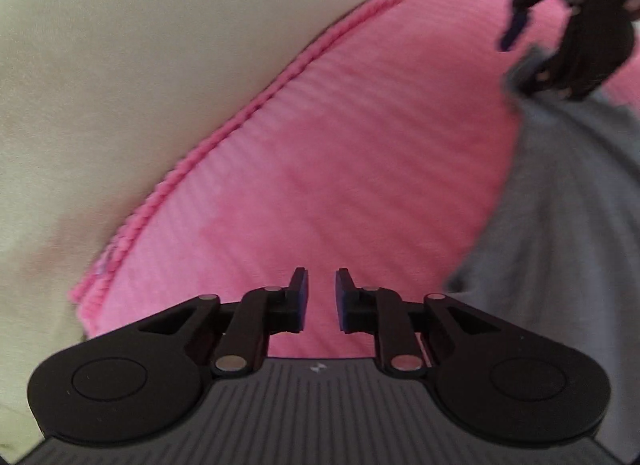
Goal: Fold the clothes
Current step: 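Lift the grey shirt with both grippers and shake it out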
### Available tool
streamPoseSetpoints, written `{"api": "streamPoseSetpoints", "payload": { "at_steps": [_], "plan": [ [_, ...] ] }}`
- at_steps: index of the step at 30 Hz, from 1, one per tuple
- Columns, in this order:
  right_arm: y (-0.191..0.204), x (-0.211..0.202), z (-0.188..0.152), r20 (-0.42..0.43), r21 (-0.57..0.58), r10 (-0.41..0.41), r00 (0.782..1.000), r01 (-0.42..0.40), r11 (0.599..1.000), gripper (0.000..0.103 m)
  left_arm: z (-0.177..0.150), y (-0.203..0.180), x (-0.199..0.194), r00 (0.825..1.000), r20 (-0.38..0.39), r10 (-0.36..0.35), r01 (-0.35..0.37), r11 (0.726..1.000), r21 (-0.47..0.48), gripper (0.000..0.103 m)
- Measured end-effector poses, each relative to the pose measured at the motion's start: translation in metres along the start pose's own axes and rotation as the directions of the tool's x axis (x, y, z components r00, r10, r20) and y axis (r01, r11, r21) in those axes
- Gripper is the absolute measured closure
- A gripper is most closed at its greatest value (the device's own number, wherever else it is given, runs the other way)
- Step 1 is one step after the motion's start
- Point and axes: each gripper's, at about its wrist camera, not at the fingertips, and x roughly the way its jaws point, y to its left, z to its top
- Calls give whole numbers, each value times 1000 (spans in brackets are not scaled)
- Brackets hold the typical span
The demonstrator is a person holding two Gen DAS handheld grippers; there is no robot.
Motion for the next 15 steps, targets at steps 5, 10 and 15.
{"api": "streamPoseSetpoints", "payload": {
  "at_steps": [5,10,15],
  "plan": [
    [-20,-52,-40,157,107,44,987,-61,992,42,-8,-38,-41,992,57,-111,112,994,-13,60],
    [-33,-65,-81,257,206,121,959,-177,962,42,-11,-41,-1,996,-16,-91,88,985,-149,61],
    [-50,-48,-89,326,241,131,936,-216,946,42,-12,-42,38,995,-62,-78,59,964,-261,61]
  ]
}}
